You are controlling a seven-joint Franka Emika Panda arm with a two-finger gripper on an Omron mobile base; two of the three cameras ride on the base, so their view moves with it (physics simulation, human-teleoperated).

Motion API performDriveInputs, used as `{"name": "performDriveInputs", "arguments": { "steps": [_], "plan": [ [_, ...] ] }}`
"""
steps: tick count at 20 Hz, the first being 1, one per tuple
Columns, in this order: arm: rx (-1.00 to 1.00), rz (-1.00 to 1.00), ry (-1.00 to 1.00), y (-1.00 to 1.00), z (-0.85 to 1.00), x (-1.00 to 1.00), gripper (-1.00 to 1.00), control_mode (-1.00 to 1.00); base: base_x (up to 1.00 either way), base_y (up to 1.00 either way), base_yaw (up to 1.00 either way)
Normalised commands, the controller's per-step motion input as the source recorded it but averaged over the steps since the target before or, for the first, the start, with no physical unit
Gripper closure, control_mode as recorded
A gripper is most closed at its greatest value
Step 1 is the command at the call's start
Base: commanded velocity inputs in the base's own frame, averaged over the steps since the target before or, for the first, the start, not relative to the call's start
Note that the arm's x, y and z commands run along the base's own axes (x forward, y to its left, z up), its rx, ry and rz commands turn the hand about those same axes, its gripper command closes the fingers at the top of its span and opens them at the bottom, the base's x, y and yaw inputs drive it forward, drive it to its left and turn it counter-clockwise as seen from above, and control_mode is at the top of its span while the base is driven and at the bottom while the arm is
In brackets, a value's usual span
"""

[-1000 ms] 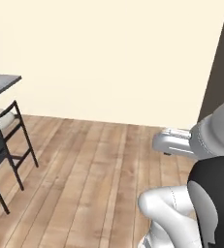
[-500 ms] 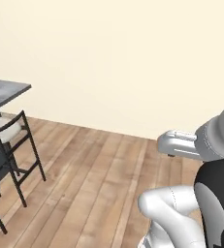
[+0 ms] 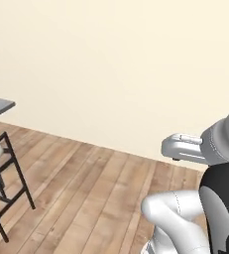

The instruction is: Place the ketchup and mustard from the counter to the top shelf of the fridge. If the existing items in the fridge are on the top shelf, move them to other shelves.

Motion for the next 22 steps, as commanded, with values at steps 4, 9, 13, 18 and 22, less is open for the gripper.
{"name": "performDriveInputs", "arguments": {
  "steps": [4,9,13,18,22],
  "plan": [
    [0.0,0.0,0.0,0.0,0.0,0.0,-1.0,1.0,1.0,-0.26,0.18],
    [0.0,0.0,0.0,0.0,0.0,0.0,-1.0,1.0,1.0,-0.23,0.15],
    [0.0,0.0,0.0,0.0,0.0,0.0,-1.0,1.0,1.0,-0.19,0.14],
    [0.0,0.0,0.0,0.0,0.0,0.0,-1.0,1.0,1.0,-0.09,0.2],
    [0.0,0.0,0.0,0.0,0.0,0.0,-1.0,1.0,1.0,0.0,0.46]
  ]
}}
